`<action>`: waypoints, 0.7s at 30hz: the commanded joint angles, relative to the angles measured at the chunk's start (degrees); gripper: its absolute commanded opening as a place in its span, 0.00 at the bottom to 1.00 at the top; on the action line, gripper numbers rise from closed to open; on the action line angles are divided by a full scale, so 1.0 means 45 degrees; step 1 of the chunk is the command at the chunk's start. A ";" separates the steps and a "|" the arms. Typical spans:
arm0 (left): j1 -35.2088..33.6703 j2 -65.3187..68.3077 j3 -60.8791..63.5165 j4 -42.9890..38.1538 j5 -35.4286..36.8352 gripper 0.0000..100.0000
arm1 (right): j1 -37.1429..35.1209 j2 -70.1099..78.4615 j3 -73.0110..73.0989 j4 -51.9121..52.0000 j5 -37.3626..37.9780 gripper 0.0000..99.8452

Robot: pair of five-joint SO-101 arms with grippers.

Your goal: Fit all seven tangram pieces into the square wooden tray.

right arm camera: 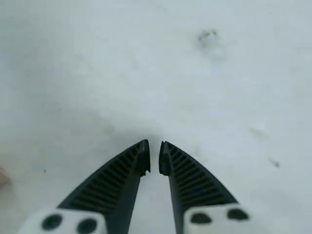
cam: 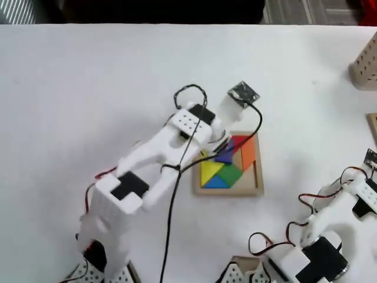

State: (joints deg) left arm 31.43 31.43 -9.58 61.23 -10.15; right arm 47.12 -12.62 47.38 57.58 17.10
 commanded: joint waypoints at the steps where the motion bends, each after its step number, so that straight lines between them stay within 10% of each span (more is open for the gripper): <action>1: 0.0596 -0.0186 -0.0059 0.0469 0.0078 0.07 | -0.0127 -0.0010 -0.0234 0.0049 0.0274 0.04; 21: 0.2686 -0.0283 -0.0059 0.0234 0.2208 0.03 | -0.0127 0.0010 -0.0234 0.0029 0.0313 0.04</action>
State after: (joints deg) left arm 43.03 31.52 -9.58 65.10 -1.01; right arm 47.12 -12.44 47.38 57.58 17.98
